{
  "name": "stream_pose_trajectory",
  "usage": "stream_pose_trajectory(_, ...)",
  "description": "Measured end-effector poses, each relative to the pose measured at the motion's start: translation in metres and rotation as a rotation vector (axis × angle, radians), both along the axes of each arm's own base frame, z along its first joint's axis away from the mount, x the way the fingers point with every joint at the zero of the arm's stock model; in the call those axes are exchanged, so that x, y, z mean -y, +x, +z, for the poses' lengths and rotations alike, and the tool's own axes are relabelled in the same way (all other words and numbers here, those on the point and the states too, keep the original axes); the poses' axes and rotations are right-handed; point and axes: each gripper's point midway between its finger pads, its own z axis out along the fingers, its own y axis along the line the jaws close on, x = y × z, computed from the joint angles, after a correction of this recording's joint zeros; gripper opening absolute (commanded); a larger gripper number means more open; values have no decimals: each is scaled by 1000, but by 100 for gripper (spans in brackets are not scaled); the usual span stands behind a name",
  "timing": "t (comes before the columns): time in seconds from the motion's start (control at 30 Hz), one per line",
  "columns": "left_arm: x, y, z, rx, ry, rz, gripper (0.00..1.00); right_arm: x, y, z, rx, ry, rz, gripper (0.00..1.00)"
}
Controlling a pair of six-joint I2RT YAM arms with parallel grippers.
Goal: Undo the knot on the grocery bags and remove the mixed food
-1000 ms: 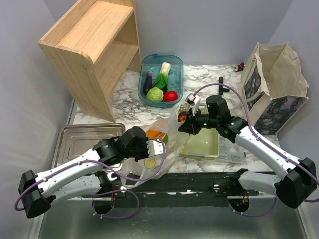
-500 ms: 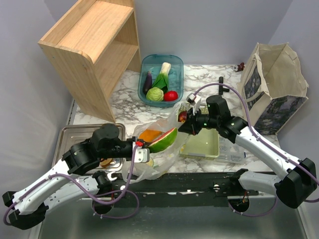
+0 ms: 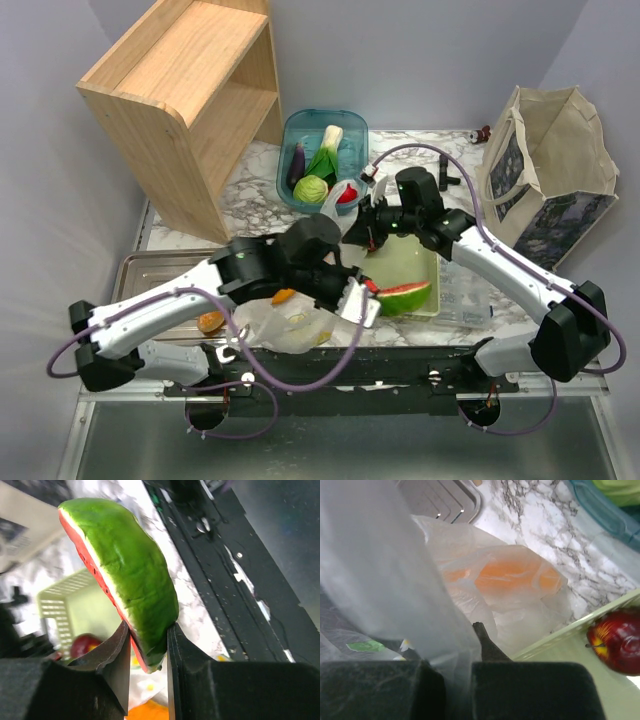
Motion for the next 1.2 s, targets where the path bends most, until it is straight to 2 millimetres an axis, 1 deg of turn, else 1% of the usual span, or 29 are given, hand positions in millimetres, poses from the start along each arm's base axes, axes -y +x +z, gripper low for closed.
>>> stream_pose_trajectory(0.07,10,-3,-27,-24,77,-4,0,-3,5,5,16,3,4,1)
stream_pose_trajectory(0.13,17,-1,-63,-55,178,33,0,-5,8,7,26,6,6,1)
stream_pose_trajectory(0.17,19,2,-77,-69,220,63,0,-6,9,7,28,7,6,1)
stream_pose_trajectory(0.23,27,12,-100,-85,284,134,0,-6,9,6,27,7,7,1)
stream_pose_trajectory(0.33,39,32,-125,-82,337,239,0,-6,10,6,28,8,8,1)
stream_pose_trajectory(0.37,44,40,-134,-75,350,273,2,-6,10,6,29,9,8,1)
stream_pose_trajectory(0.4,47,46,-141,-66,361,298,15,-7,10,6,29,9,9,1)
stream_pose_trajectory(0.43,52,53,-150,-55,372,324,34,-6,10,6,29,9,8,1)
stream_pose_trajectory(0.47,56,60,-157,-39,380,350,45,-6,10,6,29,9,8,1)
stream_pose_trajectory(0.53,63,73,-173,-6,397,394,66,-6,10,6,29,8,8,1)
stream_pose_trajectory(0.57,65,79,-177,9,400,415,76,-6,10,6,30,8,9,1)
stream_pose_trajectory(0.63,68,87,-181,33,395,447,87,-6,10,6,31,7,9,1)
stream_pose_trajectory(0.67,70,90,-179,39,382,458,97,-6,10,6,34,6,10,1)
stream_pose_trajectory(0.77,72,92,-166,54,325,472,98,-6,10,6,35,6,11,1)
stream_pose_trajectory(0.83,63,88,-149,55,282,471,99,-6,10,6,35,6,12,1)
stream_pose_trajectory(0.87,58,84,-139,49,259,463,99,-6,10,6,36,6,11,1)
stream_pose_trajectory(0.9,52,78,-124,36,223,451,98,-6,10,6,35,6,11,1)
stream_pose_trajectory(0.97,40,66,-89,-1,126,420,98,-6,10,6,35,6,12,1)
stream_pose_trajectory(1.0,32,59,-67,-22,63,401,96,-6,9,6,34,7,13,1)
stream_pose_trajectory(1.03,15,54,-35,-35,-30,390,92,-6,8,6,34,10,16,1)
stream_pose_trajectory(1.07,3,50,-15,-36,-90,386,88,-5,6,7,34,13,20,1)
stream_pose_trajectory(1.1,-16,49,14,-25,-177,390,80,-5,4,7,32,16,24,1)
stream_pose_trajectory(1.13,-30,49,27,-15,-218,399,72,-4,2,9,33,22,27,1)
stream_pose_trajectory(1.17,-47,48,40,5,-258,407,64,-4,-1,11,33,30,31,1)
stream_pose_trajectory(1.2,-60,49,45,24,-272,420,58,-4,-4,12,33,38,38,1)
